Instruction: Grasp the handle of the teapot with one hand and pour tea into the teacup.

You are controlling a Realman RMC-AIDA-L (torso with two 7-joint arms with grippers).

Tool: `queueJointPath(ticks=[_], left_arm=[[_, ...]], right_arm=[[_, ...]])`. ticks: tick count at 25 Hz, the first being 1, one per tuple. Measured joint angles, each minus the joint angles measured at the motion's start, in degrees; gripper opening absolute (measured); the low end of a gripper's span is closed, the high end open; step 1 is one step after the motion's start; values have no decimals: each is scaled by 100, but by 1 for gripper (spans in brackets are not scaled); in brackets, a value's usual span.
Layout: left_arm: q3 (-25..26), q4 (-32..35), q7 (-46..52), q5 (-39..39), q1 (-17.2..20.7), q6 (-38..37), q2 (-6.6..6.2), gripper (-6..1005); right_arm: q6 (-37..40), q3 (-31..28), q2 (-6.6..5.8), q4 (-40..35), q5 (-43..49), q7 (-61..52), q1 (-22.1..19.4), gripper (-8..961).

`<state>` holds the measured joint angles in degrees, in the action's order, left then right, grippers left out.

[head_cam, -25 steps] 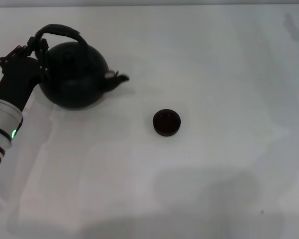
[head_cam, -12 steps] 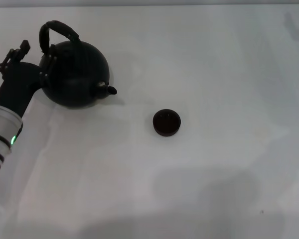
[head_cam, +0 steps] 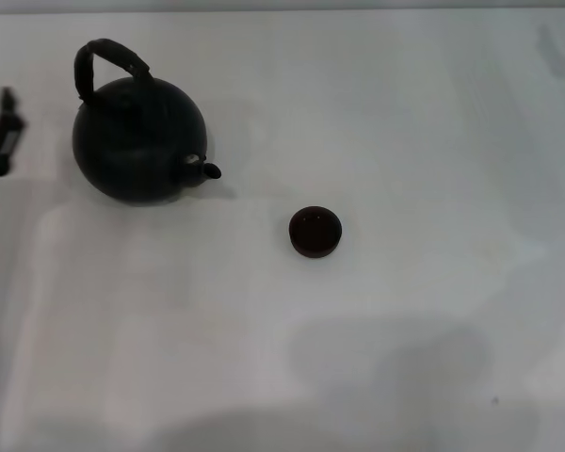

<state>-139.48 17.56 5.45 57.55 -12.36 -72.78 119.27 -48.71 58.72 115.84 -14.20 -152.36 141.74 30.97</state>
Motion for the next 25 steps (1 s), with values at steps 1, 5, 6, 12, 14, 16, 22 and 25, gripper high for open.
queueJointPath(ticks=[1, 5, 6, 12, 14, 16, 22, 25], left_arm=[[1, -73, 138, 247, 23, -9, -6, 834], [4, -345, 530, 671, -1, -18, -9, 828], [4, -405, 587, 743, -20, -18, -11, 826], [115, -523, 646, 995, -153, -21, -20, 820], [157, -536, 646, 1016, -208, -21, -23, 820], [251, -592, 646, 1037, -298, -21, -29, 819], [398, -692, 646, 1041, -461, -23, -28, 817], [460, -768, 646, 1046, -538, -23, -31, 817]], right_arm=[[-3, 7, 0, 1, 2, 1, -9, 841], [-60, 29, 4, 26, 10, 2, -34, 841], [-100, 31, 6, 42, 13, 3, -36, 841], [-218, 60, 8, 99, 37, 31, -61, 841], [-218, 67, 9, 155, 45, 156, -69, 841], [-217, 56, 9, 241, 47, 412, -73, 841], [-226, 20, 15, 305, 15, 603, -108, 840], [-231, 18, 18, 306, 10, 585, -109, 840]])
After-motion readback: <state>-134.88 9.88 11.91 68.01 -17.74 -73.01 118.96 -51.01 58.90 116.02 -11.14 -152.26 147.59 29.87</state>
